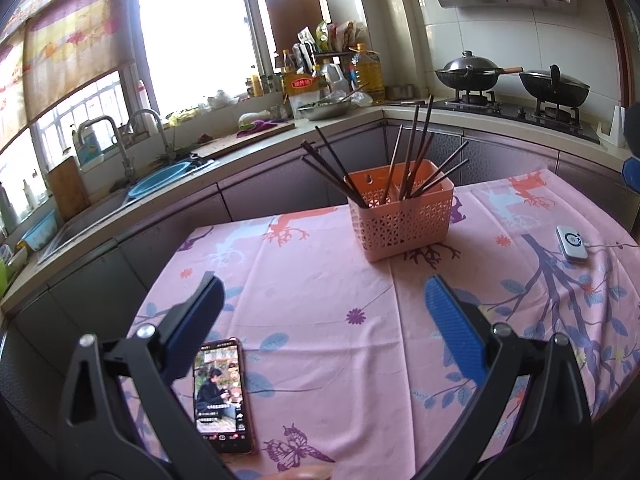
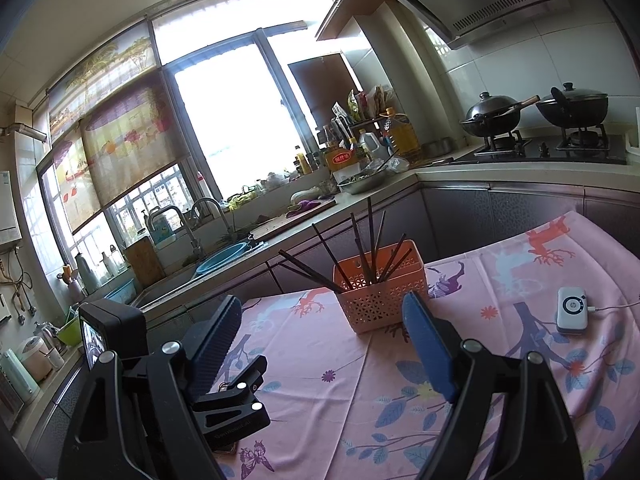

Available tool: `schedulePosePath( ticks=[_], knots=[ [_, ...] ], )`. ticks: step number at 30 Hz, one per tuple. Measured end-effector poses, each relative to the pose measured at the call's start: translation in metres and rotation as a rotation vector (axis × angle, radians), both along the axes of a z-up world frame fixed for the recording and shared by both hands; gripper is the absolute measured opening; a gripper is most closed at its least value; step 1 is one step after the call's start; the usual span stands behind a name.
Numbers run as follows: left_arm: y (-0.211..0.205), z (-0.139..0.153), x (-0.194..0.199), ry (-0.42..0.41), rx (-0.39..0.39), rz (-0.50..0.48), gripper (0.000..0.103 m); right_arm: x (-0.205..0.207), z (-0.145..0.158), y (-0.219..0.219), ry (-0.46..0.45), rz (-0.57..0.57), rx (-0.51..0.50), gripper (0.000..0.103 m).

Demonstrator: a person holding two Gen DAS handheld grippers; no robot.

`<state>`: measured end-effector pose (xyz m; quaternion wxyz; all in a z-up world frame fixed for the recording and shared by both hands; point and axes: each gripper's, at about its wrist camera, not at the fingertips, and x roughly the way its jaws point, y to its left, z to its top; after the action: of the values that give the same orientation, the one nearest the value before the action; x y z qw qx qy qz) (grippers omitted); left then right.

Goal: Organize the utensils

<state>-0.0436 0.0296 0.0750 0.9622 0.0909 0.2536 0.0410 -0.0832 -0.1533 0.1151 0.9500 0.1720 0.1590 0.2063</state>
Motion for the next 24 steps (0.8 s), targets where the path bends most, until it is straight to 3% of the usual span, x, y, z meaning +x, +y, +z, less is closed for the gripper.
schedulePosePath(
  ticks=[24],
  knots=[
    [-0.0007,0.0022,-0.0042,-0.007,-0.013,-0.008,0.096,-0.0010,-0.0016,0.0031,-0.003,0.002,-0.003,0.048]
  ],
)
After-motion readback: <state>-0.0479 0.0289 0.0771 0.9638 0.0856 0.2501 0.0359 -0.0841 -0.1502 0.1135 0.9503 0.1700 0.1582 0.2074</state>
